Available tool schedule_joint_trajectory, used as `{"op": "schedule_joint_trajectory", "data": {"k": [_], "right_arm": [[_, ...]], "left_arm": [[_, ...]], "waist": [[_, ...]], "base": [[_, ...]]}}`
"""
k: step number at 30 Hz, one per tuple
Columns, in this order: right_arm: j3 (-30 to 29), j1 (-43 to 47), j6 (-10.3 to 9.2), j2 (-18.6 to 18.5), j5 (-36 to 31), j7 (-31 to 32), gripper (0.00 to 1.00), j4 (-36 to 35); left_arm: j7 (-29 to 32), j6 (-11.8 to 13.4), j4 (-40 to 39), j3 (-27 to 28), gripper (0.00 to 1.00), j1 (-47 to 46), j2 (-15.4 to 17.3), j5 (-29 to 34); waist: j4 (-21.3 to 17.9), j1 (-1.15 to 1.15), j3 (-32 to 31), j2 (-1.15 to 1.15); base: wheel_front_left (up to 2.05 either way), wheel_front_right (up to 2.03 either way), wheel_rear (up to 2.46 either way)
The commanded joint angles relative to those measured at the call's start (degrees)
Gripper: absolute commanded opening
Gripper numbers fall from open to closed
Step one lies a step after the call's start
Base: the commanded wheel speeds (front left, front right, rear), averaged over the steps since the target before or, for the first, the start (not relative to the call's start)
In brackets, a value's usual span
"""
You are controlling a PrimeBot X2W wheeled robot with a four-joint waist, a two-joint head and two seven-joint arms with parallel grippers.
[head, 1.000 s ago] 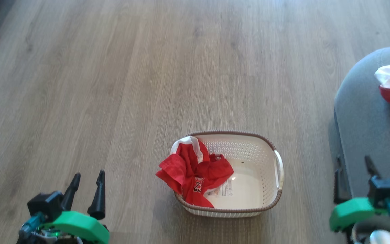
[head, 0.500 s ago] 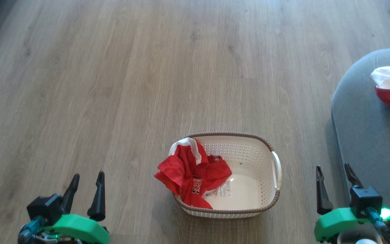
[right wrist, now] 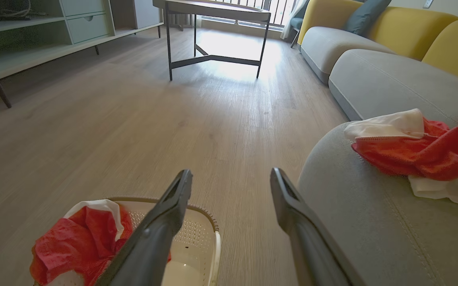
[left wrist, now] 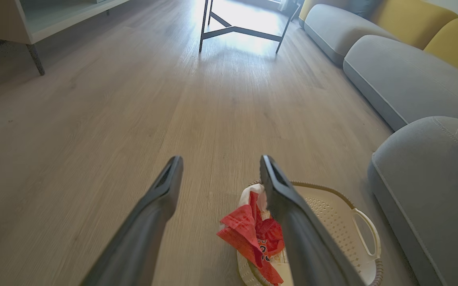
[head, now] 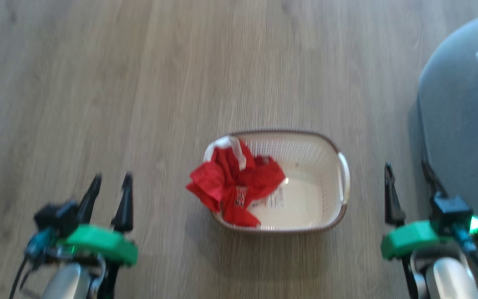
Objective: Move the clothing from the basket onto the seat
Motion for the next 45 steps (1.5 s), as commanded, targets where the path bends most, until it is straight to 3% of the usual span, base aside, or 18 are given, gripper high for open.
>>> {"op": "schedule_joint_trajectory", "data": {"k": [1, 8, 17, 27, 35, 45], "right_arm": [[1.27, -2.28, 0.40, -0.40, -0.36, -0.76, 1.00, -2.11], [1.38, -7.23, 0.40, -0.39, -0.47, -0.76, 1.00, -3.63], [0.72, -10.48, 0.40, -0.39, -0.13, -0.76, 1.00, -5.19], [0.48, -13.16, 0.40, -0.39, 1.50, -0.76, 1.00, -7.42], [0.72, -14.92, 0.40, -0.39, 3.54, -0.76, 1.00, -8.45], [1.84, -15.47, 0.40, -0.39, 6.38, -0.76, 1.00, -8.31]], "left_arm": [[-0.09, -0.31, -1.32, 1.67, 1.00, -3.30, 0.27, 0.63], [0.81, -2.05, 6.47, -1.14, 1.00, -13.15, -0.96, 1.06], [0.41, -3.88, 20.18, -4.47, 1.00, -24.75, -2.42, 1.12], [1.86, -4.61, 28.41, -14.04, 1.00, -40.47, -5.13, 4.87], [3.33, -4.61, 36.67, -16.84, 1.00, -48.41, -3.50, 7.57], [2.58, -4.39, 43.67, -18.14, 1.00, -53.37, -1.23, 9.22]], "waist": [[-0.25, 0.00, 4.29, 0.00], [-1.43, 0.00, 13.58, 0.00], [-4.19, 0.00, 20.93, 0.00], [-7.10, 0.00, 29.96, 0.00], [-9.94, 0.00, 35.09, 0.00], [-11.28, 0.00, 37.03, 0.00]], "base": [[0.00, 0.00, 0.00], [0.00, 0.00, 0.00], [0.00, 0.00, 0.00], [0.00, 0.00, 0.00], [0.00, 0.00, 0.00], [0.00, 0.00, 0.00]]}}
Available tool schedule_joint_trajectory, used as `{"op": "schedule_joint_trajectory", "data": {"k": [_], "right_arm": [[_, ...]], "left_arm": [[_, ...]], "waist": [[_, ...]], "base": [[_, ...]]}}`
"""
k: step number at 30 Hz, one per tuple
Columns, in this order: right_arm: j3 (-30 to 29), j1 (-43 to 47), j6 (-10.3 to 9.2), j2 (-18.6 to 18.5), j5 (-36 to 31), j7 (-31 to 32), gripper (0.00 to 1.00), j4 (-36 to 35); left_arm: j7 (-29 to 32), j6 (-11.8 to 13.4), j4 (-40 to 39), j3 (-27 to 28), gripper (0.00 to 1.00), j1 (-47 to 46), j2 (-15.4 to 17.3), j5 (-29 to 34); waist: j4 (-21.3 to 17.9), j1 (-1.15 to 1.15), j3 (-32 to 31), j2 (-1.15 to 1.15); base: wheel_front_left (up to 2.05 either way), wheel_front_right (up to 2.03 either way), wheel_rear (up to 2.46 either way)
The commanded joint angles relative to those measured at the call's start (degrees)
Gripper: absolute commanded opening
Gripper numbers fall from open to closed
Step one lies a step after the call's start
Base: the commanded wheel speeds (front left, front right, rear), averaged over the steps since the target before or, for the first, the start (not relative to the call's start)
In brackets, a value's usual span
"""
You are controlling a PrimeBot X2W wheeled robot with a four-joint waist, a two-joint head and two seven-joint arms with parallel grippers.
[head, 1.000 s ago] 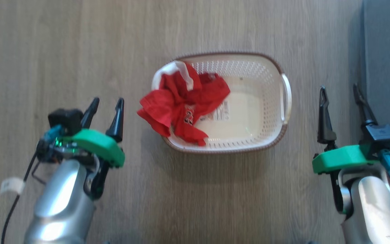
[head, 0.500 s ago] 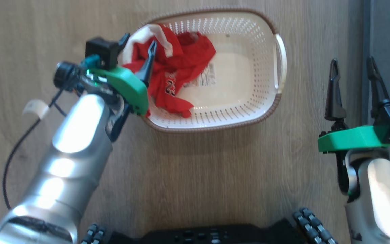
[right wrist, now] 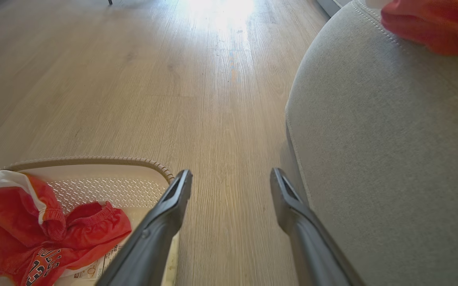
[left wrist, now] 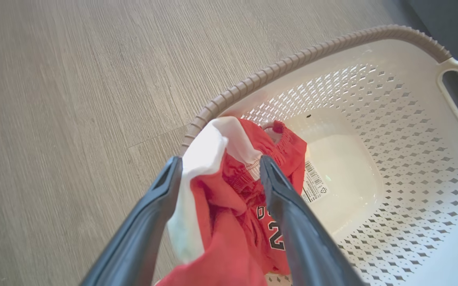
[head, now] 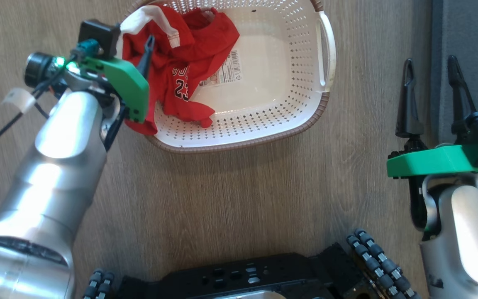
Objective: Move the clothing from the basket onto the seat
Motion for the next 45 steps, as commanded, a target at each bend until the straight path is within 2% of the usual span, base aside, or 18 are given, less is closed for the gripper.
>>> {"op": "schedule_joint_trajectory", "data": {"k": [1, 16, 21, 23, 26, 29, 36, 40, 41, 45], "right_arm": [[1.40, 0.91, 0.40, -0.31, 0.34, -0.69, 1.00, -1.52], [1.45, 0.51, 0.40, -0.31, 0.70, -0.69, 1.00, -1.51], [1.48, 0.55, 0.40, -0.31, 0.96, -0.69, 1.00, -1.58], [1.53, 0.50, 0.40, -0.31, 1.03, -0.69, 1.00, -1.60], [1.49, 0.44, 0.40, -0.31, 1.05, -0.69, 1.00, -1.52], [1.44, 0.34, 0.40, -0.31, 1.09, -0.69, 1.00, -1.38], [1.34, 0.14, 0.40, -0.31, 1.17, -0.69, 1.00, -1.42], [1.31, 0.06, 0.40, -0.31, 1.10, -0.69, 1.00, -1.39], [1.31, 0.06, 0.40, -0.31, 1.10, -0.69, 1.00, -1.39], [1.24, -0.09, 0.40, -0.31, 1.09, -0.69, 1.00, -1.36]], "left_arm": [[-0.62, -0.09, -0.38, 0.87, 1.00, -0.83, 2.05, 0.28], [-2.70, -0.26, 4.73, -0.90, 1.00, -3.32, 1.23, -0.41], [-3.09, -0.31, 5.52, -1.44, 0.80, -3.92, 1.15, -0.85], [-3.22, -0.32, 5.74, -1.71, 0.63, -4.13, 1.10, -0.98], [-3.39, -0.34, 5.92, -2.07, 0.49, -4.41, 1.02, -1.24], [-3.51, -0.35, 6.04, -2.37, 0.47, -4.63, 0.99, -1.48], [-3.68, -0.37, 6.39, -3.09, 0.33, -5.04, 0.92, -2.04], [-3.73, -0.37, 6.46, -3.53, 0.17, -5.25, 0.97, -2.38], [-3.73, -0.37, 6.46, -3.53, 0.17, -5.25, 0.97, -2.38], [-3.76, -0.38, 6.49, -3.96, 0.00, -5.47, 1.04, -2.71]], "waist": [[0.03, 0.00, 0.11, 0.00], [-0.14, 0.00, 0.74, 0.00], [-0.19, 0.00, 1.15, 0.00], [-0.21, 0.00, 1.32, 0.00], [-0.19, 0.00, 1.50, 0.00], [-0.20, 0.00, 1.65, 0.00], [-0.17, 0.00, 2.09, 0.00], [-0.17, 0.00, 2.22, 0.00], [-0.17, 0.00, 2.22, 0.00], [-0.19, 0.00, 2.27, 0.00]], "base": [[0.00, 0.00, 0.00], [0.00, 0.00, 0.00], [0.00, 0.00, 0.00], [0.00, 0.00, 0.00], [0.00, 0.00, 0.00], [0.00, 0.00, 0.00], [0.00, 0.00, 0.00], [0.00, 0.00, 0.00], [0.00, 0.00, 0.00], [0.00, 0.00, 0.00]]}}
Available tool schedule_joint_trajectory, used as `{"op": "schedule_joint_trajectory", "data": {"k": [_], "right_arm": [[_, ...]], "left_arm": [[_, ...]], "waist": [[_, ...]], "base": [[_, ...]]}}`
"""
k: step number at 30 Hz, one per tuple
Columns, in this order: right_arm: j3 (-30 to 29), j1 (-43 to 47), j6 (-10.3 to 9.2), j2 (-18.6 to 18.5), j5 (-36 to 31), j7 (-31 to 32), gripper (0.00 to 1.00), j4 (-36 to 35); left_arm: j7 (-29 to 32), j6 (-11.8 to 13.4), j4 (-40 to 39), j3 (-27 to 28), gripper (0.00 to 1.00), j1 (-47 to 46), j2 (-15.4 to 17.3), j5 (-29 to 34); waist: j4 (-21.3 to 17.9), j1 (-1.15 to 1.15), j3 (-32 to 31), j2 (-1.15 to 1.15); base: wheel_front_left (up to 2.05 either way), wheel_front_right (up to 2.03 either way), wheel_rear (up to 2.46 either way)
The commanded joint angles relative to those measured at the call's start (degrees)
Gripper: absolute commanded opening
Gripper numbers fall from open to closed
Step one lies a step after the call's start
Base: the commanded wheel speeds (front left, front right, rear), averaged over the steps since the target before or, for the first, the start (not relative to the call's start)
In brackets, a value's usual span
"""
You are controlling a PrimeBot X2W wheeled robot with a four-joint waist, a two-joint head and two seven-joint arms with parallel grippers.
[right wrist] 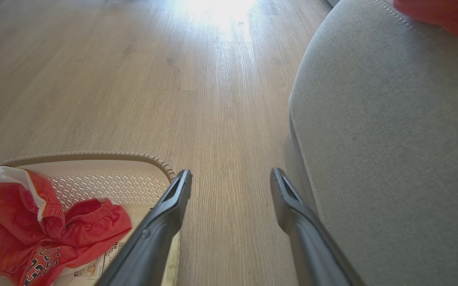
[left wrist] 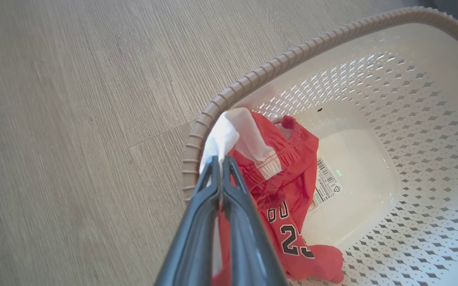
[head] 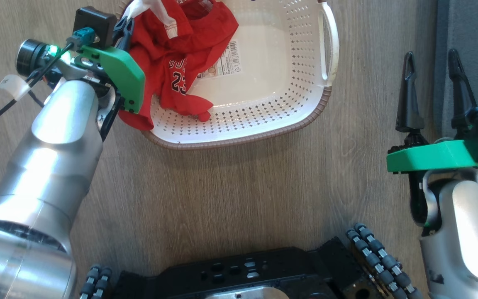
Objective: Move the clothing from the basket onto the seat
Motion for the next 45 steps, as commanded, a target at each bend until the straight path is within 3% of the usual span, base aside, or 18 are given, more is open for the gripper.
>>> {"op": "schedule_joint_trajectory", "data": {"k": [1, 13, 20, 36, 45], "right_arm": [[0.95, 1.04, 0.40, -0.31, 0.23, -0.69, 1.00, -1.41], [0.63, 1.04, 0.40, -0.31, 0.05, -0.69, 1.00, -0.89], [-0.02, 1.72, 0.40, -0.31, -0.03, -0.69, 1.00, -0.20], [-1.64, 9.56, 0.40, -0.31, -1.83, -0.69, 1.00, 4.16], [-1.62, 14.32, 0.40, -0.31, -4.26, -0.69, 1.00, 5.97]], "left_arm": [[-0.50, -0.35, -0.51, 0.50, 0.00, -0.45, 1.59, -0.38], [-0.53, -0.36, -2.51, 0.21, 0.00, -0.26, 1.53, -1.70], [-0.53, -0.32, -6.80, 1.90, 0.00, 2.12, 1.82, -2.67], [-0.53, 2.16, -23.07, 12.85, 0.00, 23.59, 5.39, -7.28], [-0.53, 4.45, -29.76, 15.76, 0.00, 34.93, 8.61, -8.29]], "waist": [[0.00, 0.00, 0.00, 0.00], [0.63, 0.00, -0.79, 0.00], [1.55, 0.00, -4.34, 0.00], [4.73, 0.00, -26.59, 0.00], [7.92, 0.00, -37.21, 0.00]], "base": [[0.00, 0.00, 0.00], [0.00, 0.00, 0.00], [0.00, 0.00, 0.00], [0.00, 0.00, 0.00], [0.00, 0.00, 0.00]]}}
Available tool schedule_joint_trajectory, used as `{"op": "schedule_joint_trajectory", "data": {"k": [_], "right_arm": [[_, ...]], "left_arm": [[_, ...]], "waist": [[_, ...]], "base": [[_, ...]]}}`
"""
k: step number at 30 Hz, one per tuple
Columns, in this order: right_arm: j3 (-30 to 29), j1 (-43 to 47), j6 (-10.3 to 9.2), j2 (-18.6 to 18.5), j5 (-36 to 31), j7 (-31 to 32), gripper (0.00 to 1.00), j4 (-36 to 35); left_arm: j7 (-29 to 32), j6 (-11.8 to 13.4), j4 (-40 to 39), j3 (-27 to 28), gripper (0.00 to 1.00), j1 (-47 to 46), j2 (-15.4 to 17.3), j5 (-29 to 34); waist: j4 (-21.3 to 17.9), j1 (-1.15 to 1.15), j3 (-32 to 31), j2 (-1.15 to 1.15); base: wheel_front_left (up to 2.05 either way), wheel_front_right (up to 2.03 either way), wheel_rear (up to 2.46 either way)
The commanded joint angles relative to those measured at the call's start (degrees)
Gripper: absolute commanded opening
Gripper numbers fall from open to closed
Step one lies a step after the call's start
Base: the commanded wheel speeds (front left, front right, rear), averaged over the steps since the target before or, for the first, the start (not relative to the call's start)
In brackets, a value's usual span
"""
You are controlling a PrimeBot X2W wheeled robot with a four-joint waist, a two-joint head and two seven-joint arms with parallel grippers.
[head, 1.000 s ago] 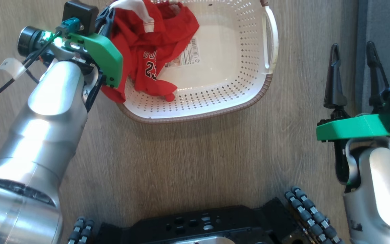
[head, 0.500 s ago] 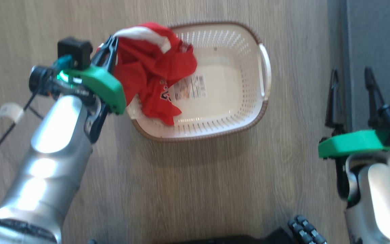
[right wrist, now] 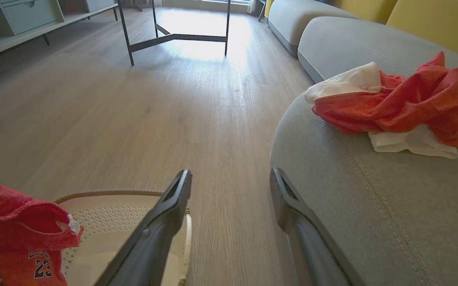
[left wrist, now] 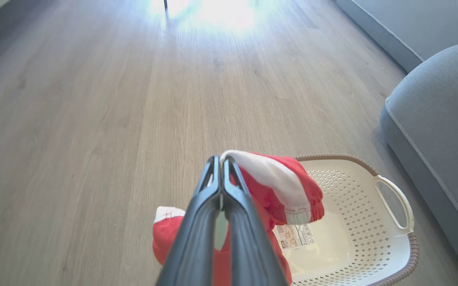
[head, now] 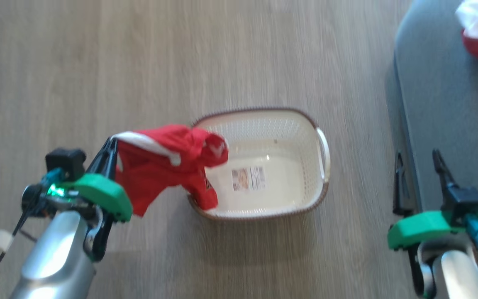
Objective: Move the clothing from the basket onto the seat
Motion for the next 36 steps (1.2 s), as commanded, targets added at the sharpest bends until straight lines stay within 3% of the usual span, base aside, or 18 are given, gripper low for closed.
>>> {"op": "schedule_joint_trajectory", "data": {"k": [1, 14, 27, 36], "right_arm": [[1.30, 0.56, 0.40, -0.36, -0.44, -0.70, 1.00, -1.28], [1.59, 5.63, 0.40, -1.06, -2.87, -0.70, 1.00, 0.34], [3.55, 6.85, 0.40, -2.21, -2.08, -0.70, 1.00, 0.95], [7.99, 5.13, 0.40, -3.67, -1.43, -0.70, 1.00, 1.88]], "left_arm": [[-0.44, 0.48, -2.10, 2.33, 0.00, -0.68, 2.57, -0.54], [2.37, 2.75, -13.43, 4.22, 0.00, 10.63, 8.21, -2.57], [7.19, 6.38, -27.49, 5.39, 0.00, 15.36, 11.65, -3.26], [9.62, 7.84, -32.82, 5.20, 0.00, 16.37, 12.80, -3.19]], "waist": [[2.55, 0.01, -5.04, 0.00], [7.28, 0.01, -14.44, 0.00], [9.00, 0.01, -16.73, 0.00], [8.41, 0.01, -17.09, 0.00]], "base": [[0.00, 0.00, 0.00], [0.00, 0.00, 0.00], [0.00, 0.00, 0.00], [0.00, 0.00, 0.00]]}}
